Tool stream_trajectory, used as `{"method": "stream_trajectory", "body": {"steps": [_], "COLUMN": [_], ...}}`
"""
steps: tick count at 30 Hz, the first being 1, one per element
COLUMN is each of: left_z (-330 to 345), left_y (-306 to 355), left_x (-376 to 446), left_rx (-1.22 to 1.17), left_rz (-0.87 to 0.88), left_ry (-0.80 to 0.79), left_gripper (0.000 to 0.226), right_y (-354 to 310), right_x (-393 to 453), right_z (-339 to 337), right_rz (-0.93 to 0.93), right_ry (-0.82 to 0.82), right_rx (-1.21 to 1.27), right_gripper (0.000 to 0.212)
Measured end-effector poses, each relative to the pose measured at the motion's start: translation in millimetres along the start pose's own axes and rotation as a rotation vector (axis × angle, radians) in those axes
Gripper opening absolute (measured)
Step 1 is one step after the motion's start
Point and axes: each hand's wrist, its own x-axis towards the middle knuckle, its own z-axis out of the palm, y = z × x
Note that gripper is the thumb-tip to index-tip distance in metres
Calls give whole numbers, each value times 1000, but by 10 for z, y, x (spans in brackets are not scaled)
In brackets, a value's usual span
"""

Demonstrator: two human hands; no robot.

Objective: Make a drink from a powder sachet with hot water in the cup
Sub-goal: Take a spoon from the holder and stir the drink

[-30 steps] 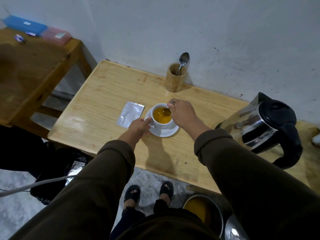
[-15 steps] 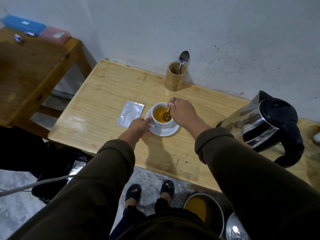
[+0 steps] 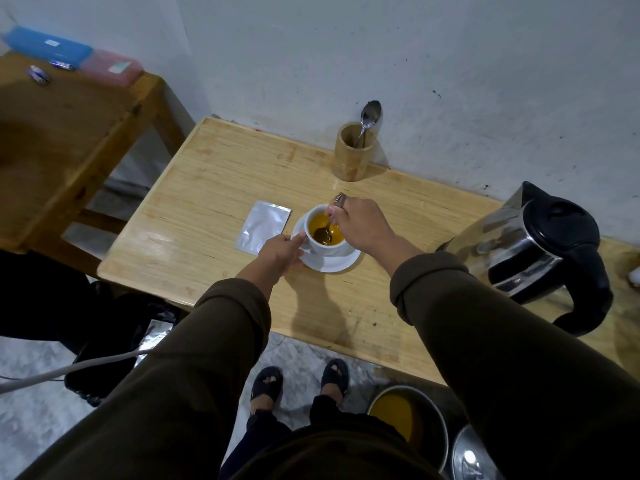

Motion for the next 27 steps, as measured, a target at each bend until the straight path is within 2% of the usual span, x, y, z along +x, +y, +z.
{"method": "stream_trajectory", "body": {"steps": [7, 21, 27], "left_z": [4, 4, 7], "left_y": [3, -32, -35], "left_x": [5, 54, 62], "left_rx": [-15, 47, -14], "left_rz": [1, 32, 28], "left_ry": [-15, 1, -9], "left_gripper": [47, 47, 49], "right_y": [47, 16, 54], "right_x": [31, 18, 58], "right_z": [-2, -29, -13], "right_rz": [-27, -68, -42], "right_ry": [91, -46, 50], "right_rx": [-166, -139, -232], "right_gripper": [28, 30, 26]}}
